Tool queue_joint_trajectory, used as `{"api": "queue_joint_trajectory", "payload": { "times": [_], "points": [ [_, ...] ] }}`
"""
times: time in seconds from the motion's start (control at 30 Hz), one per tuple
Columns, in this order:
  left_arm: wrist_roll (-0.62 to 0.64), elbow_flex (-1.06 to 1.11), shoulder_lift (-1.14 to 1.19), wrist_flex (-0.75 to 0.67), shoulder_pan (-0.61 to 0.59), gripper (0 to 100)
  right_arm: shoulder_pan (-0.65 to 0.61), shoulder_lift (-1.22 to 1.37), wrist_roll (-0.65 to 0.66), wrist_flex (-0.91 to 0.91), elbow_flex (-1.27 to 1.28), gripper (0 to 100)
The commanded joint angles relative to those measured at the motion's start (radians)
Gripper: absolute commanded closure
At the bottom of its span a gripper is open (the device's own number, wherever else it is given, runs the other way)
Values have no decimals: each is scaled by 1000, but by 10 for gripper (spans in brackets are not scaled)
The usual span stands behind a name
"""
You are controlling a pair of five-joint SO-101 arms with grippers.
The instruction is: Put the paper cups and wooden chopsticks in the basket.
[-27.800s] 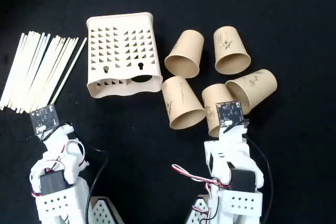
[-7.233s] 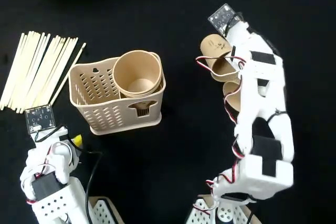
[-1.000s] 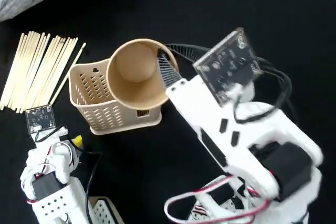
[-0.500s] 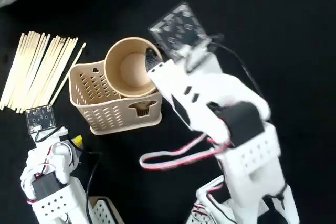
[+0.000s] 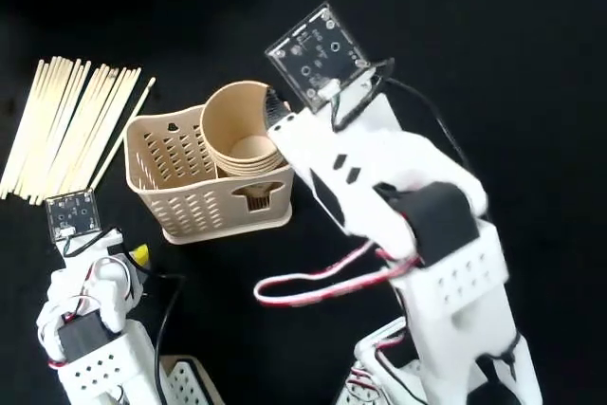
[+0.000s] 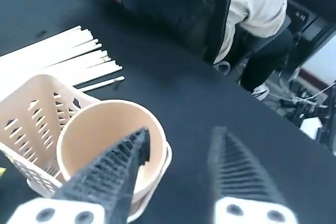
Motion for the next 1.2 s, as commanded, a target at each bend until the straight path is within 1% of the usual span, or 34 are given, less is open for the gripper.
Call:
{"api": "queue_joint_trajectory", "payload": {
  "times": [0.0, 0.1, 0.17, 0.43, 0.5, 0.57, 0.87, 1.07, 1.17],
  "points": [
    [-8, -4, -3, -17, 13, 705, -52, -85, -8, 14, -18, 967],
    [-8, -4, -3, -17, 13, 705, -106, -157, -3, 21, 84, 988],
    [-8, -4, -3, -17, 12, 705, -121, -208, 11, -23, 194, 986],
    [-8, -4, -3, -17, 10, 705, -120, -389, 23, -416, 803, 987],
    [-8, -4, -3, -17, 12, 705, -120, -398, 40, -489, 909, 987],
    [-8, -4, -3, -17, 12, 705, -120, -395, 58, -523, 961, 987],
    [-8, -4, -3, -17, 12, 705, -118, -401, 63, -509, 935, 987],
    [-8, -4, -3, -17, 13, 705, -121, -410, 55, -388, 788, 987],
    [-8, -4, -3, -17, 8, 705, -118, -479, 55, -345, 702, 987]
  ]
}}
